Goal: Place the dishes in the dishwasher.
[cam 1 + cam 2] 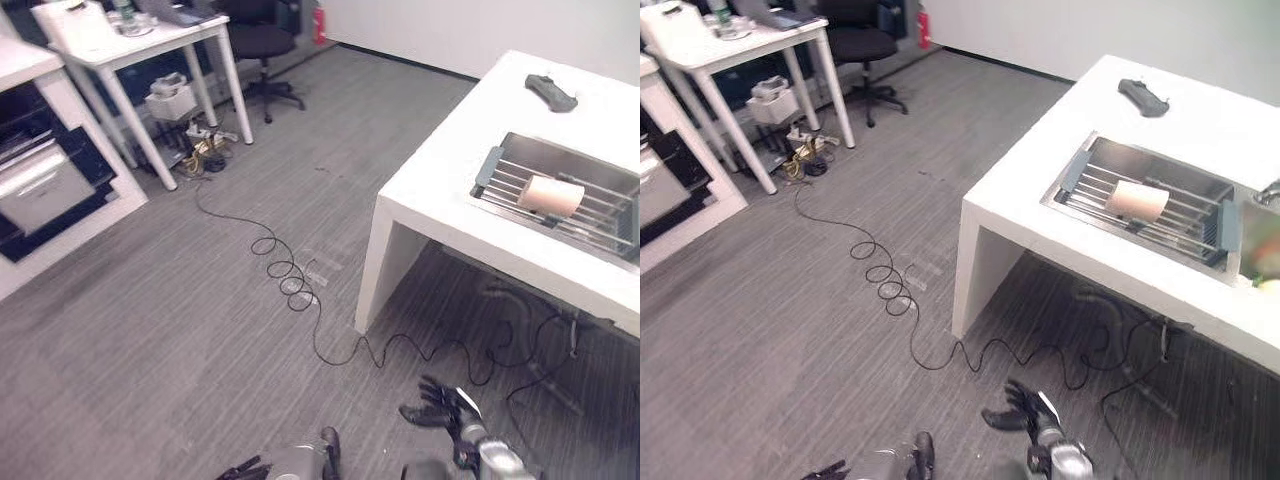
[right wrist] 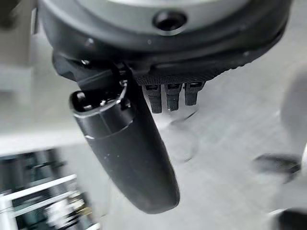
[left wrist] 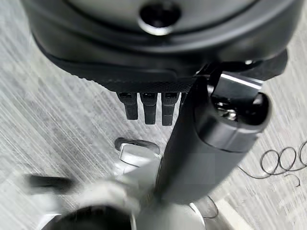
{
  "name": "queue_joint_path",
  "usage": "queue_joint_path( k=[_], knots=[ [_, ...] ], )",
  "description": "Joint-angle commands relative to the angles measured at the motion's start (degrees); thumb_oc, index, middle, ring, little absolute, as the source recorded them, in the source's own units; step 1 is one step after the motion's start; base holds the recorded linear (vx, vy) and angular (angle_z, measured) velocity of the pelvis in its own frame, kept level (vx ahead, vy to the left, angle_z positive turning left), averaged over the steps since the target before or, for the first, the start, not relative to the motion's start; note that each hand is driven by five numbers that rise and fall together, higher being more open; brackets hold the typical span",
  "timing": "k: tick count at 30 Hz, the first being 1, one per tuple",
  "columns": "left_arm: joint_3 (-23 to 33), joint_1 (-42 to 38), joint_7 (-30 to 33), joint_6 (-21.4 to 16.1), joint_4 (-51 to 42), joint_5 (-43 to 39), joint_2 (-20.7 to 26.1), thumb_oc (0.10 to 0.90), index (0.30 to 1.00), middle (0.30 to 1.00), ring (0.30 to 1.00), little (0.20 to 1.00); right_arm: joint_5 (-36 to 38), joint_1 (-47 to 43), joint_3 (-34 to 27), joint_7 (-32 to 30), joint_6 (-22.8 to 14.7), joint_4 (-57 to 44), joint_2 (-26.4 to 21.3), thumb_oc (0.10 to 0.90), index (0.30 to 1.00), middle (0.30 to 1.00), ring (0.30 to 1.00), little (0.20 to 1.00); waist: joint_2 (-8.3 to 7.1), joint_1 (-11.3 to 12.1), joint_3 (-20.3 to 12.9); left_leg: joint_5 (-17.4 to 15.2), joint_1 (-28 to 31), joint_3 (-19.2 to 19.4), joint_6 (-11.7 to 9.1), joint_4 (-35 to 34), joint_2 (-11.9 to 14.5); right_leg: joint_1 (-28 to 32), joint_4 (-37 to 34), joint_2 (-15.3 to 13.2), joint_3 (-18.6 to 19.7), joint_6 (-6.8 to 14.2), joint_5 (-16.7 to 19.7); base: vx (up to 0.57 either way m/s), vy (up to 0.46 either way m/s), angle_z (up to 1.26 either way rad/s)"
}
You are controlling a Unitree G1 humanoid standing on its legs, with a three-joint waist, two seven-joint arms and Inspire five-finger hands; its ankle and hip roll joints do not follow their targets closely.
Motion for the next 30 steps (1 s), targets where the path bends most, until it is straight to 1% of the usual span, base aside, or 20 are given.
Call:
queue_joint_path(
  k=[1, 2, 3, 5, 6, 8, 9, 11, 13, 15, 20, 21, 23, 24, 25, 26, 27, 28, 29, 30],
  knots=[
    [-0.4, 2.9, -2.2, -1.5, -4.7, -1.3, 2.7, 0.800, 0.900, 0.900, 0.900, 0.900, -0.5, -1.9, -2.5, -0.3, -3.4, -1.3, -3.7, 0.800, 0.900, 0.900, 0.900, 0.900, -3.11, -1.5, 1.3, -5.0, 3.3, -9.1, 1.3, 2.8, 1.6, 5.3, -27.0, -0.8, -0.6, 4.2, 11.5, 0.17, -0.306, 0.19],
    [-1.1, 2.9, -2.2, -2.7, -4.5, -1.4, 2.6, 0.800, 0.900, 0.900, 0.900, 0.900, -0.8, -1.9, -2.7, -0.3, -4.2, -0.2, -3.6, 0.800, 0.900, 0.900, 0.900, 0.900, -3.70, -2.6, 1.6, -6.7, 4.4, -10.3, 1.2, 2.8, 1.2, 2.7, -28.8, -1.5, 1.7, 5.5, 15.5, 0.12, -0.291, 0.24],
    [-1.6, 2.8, -1.2, -3.0, -5.4, -1.8, 2.5, 0.800, 0.900, 0.900, 0.900, 0.900, -1.0, -2.0, -2.9, -0.1, -3.8, -0.2, -3.7, 0.800, 0.900, 0.900, 0.900, 0.900, -4.18, -2.7, 1.8, -6.4, 4.8, -9.0, 0.2, 2.8, 2.1, 4.0, -29.2, -1.2, 2.0, 5.2, 10.7, 0.09, -0.264, -0.03],
    [-2.4, 2.8, 0.1, -3.6, -5.9, -4.2, 2.0, 0.800, 0.900, 0.900, 0.900, 0.900, -2.5, -2.2, -2.7, -0.1, -3.3, 0.7, -3.6, 0.800, 0.900, 0.900, 0.900, 0.900, -5.08, -2.5, 1.2, -5.9, 4.6, -8.0, -1.1, 2.8, 2.8, 3.6, -29.2, -1.6, 1.7, 5.7, 7.8, 0.07, -0.248, 0.16],
    [-2.6, 2.9, 0.3, -3.8, -6.1, -5.5, 1.3, 0.800, 0.900, 0.900, 0.900, 0.900, -3.2, -2.7, -2.4, -0.4, -4.0, 3.3, -3.5, 0.800, 0.900, 0.900, 0.900, 0.900, -5.58, -1.8, 0.6, -5.2, 4.3, -7.3, -2.3, 2.8, 3.8, 4.2, -29.2, -1.5, 1.5, 5.6, 5.7, 0.07, -0.202, 0.24],
    [-3.0, 3.0, -0.1, -4.1, -6.2, -4.6, 0.9, 0.800, 0.900, 0.900, 0.900, 0.900, -2.8, -3.2, -2.7, -0.8, -4.2, 5.2, -3.6, 0.800, 0.900, 0.900, 0.900, 0.900, -5.78, -1.3, 0.3, -4.7, 3.9, -7.0, -3.1, 2.8, 4.4, 4.8, -29.2, -1.5, 1.0, 5.5, 4.7, 0.05, -0.153, -0.15],
    [-3.9, 3.2, 0.0, -4.8, -6.3, -1.3, 0.0, 0.800, 0.900, 0.900, 0.900, 0.900, -2.3, -3.4, -3.6, -1.6, -3.7, 6.8, -3.9, 0.800, 0.900, 0.900, 0.900, 0.900, -5.84, -0.8, -0.3, -4.0, 3.2, -7.0, -4.1, 2.8, 5.3, 5.3, -29.2, -1.2, 0.8, 5.3, 3.6, 0.03, -0.102, -0.04],
    [-4.8, 3.2, 0.5, -4.9, -6.2, -0.8, -0.4, 0.800, 0.900, 0.900, 0.900, 0.900, -1.8, -3.5, -4.1, -2.0, -3.4, 7.4, -4.3, 0.800, 0.900, 0.900, 0.900, 0.900, -5.70, -0.8, -0.6, -3.7, 2.7, -7.4, -4.6, 2.8, 5.7, 5.5, -29.2, -0.7, 1.0, 5.1, 3.0, 0.01, -0.077, -0.28],
    [-6.0, 2.8, 1.1, -4.4, -5.7, -1.9, -0.6, 0.800, 0.900, 0.900, 0.900, 0.900, -2.0, -3.4, -4.8, -2.2, -3.1, 8.5, -4.6, 0.800, 0.900, 0.900, 0.900, 0.900, -5.46, -1.3, -0.9, -3.2, 2.1, -7.5, -5.2, 2.8, 6.6, 5.6, -29.2, 0.0, 1.1, 4.5, 2.3, -0.01, -0.081, -0.14],
    [-6.3, 2.1, 0.9, -5.0, -4.4, -2.5, -0.7, 0.800, 0.900, 0.900, 0.900, 0.900, -1.8, -3.0, -5.4, -2.5, -3.7, 11.0, -4.6, 0.800, 0.900, 0.900, 0.900, 0.900, -5.32, -1.6, -1.3, -2.4, 1.7, -7.1, -5.9, 2.8, 7.5, 6.1, -29.2, 0.7, 0.6, 4.0, 1.4, 0.01, -0.118, -0.04],
    [-6.6, 1.2, 0.9, -5.7, -3.5, -3.8, -0.7, 0.800, 0.900, 0.900, 0.900, 0.900, -1.8, -2.6, -6.4, -2.4, -4.9, 13.7, -4.9, 0.800, 0.900, 0.900, 0.900, 0.900, -5.56, -2.2, -1.6, -2.0, 2.4, -7.3, -6.5, 2.8, 7.9, 6.4, -29.2, 1.9, 0.9, 2.9, 0.6, 0.02, -0.097, 0.00],
    [-6.7, 1.0, 1.0, -6.1, -3.3, -4.1, -0.8, 0.800, 0.900, 0.900, 0.900, 0.900, -2.1, -2.5, -6.8, -2.6, -5.0, 14.6, -5.1, 0.800, 0.900, 0.900, 0.900, 0.900, -6.05, -2.3, -1.6, -0.7, 3.4, -7.1, -6.5, 2.8, 7.5, 6.4, -29.2, 2.3, 1.1, 2.2, 0.2, 0.05, -0.129, 0.00],
    [-6.6, 0.7, 0.6, -6.6, -3.2, -3.6, -0.7, 0.800, 0.900, 0.900, 0.900, 0.900, -2.3, -1.8, -7.4, -3.2, -4.6, 15.5, -5.5, 0.800, 0.900, 0.900, 0.900, 0.900, -7.69, -1.9, -0.8, 6.2, 3.9, -4.6, -6.9, 4.1, 6.8, 7.5, -29.2, 1.7, 0.6, 0.9, -0.5, 0.06, -0.220, -0.10],
    [-6.7, 0.4, 0.2, -6.4, -3.4, -2.9, -0.6, 0.800, 0.900, 0.900, 0.900, 0.900, -1.8, -1.6, -7.6, -3.5, -4.2, 15.9, -5.5, 0.800, 0.900, 0.900, 0.900, 0.900, -8.13, -1.5, -0.2, 6.6, 1.9, -3.8, -6.7, 7.0, 5.9, 8.2, -29.2, 1.4, 0.1, 0.6, -0.7, 0.07, -0.159, -0.08],
    [-6.9, 0.5, -0.6, -6.2, -3.7, -1.4, -0.7, 0.800, 0.900, 0.900, 0.900, 0.900, -0.2, -1.6, -7.7, -3.7, -3.0, 16.8, -5.5, 0.800, 0.900, 0.900, 0.900, 0.900, -7.84, -0.4, 0.6, 4.0, -0.1, -4.4, -5.0, 6.8, 2.2, 8.8, -29.2, 1.6, 0.0, 0.8, -0.7, 0.17, -0.032, 0.09],
    [-7.0, 1.4, -0.4, -6.0, -3.9, -1.0, -1.3, 0.800, 0.900, 0.900, 0.900, 0.900, 0.5, -1.8, -7.5, -3.3, -2.1, 17.4, -5.2, 0.800, 0.900, 0.900, 0.900, 0.900, -6.84, 0.7, 0.9, 2.8, -0.2, -5.9, -3.8, 3.6, -1.4, 9.6, -29.2, 2.9, 0.9, 1.4, -0.5, 0.27, 0.057, -0.03],
    [-6.9, 2.0, 0.0, -5.5, -4.1, -1.3, -1.6, 0.800, 0.900, 0.900, 0.900, 0.900, 0.2, -2.2, -7.3, -3.0, -1.6, 17.8, -5.0, 0.800, 0.900, 0.900, 0.900, 0.900, -5.97, 1.6, 1.3, 4.8, -2.4, -6.8, -3.7, 2.8, -2.3, 10.1, -29.2, 4.3, 1.9, 1.5, -0.4, 0.23, 0.113, -0.39],
    [-6.6, 2.2, -0.6, -4.7, -4.1, -0.8, -1.4, 0.800, 0.900, 0.900, 0.900, 0.900, 0.0, -2.7, -7.4, -3.5, -1.4, 18.1, -4.6, 0.800, 0.900, 0.900, 0.900, 0.900, -5.87, 1.8, 1.3, 2.6, -2.3, -5.6, -2.4, 2.8, -1.9, 10.9, -29.2, 4.9, 1.2, 1.2, -1.0, 0.10, 0.112, -0.89],
    [-6.0, 2.3, -1.1, -4.2, -3.7, -0.5, -1.2, 0.800, 0.900, 0.900, 0.900, 0.900, -0.9, -3.4, -7.1, -4.9, -0.9, 17.8, -4.3, 0.800, 0.900, 0.900, 0.900, 0.900, -4.87, 2.1, 1.1, 0.2, -2.1, -6.2, -0.5, 2.8, -1.9, 11.8, -29.2, 6.9, 0.5, 0.8, -1.4, 0.04, 0.109, -1.17],
    [-5.7, 2.4, -0.7, -4.1, -3.4, -0.9, -1.2, 0.800, 0.900, 0.900, 0.900, 0.900, -1.9, -3.7, -6.9, -5.2, -0.8, 17.8, -4.2, 0.800, 0.900, 0.900, 0.900, 0.900, -4.00, 2.2, 1.2, -0.8, -1.6, -7.5, 0.0, 2.8, -1.5, 12.4, -29.2, 8.2, -0.1, 1.1, 0.2, 0.07, 0.093, -1.19]
  ],
)
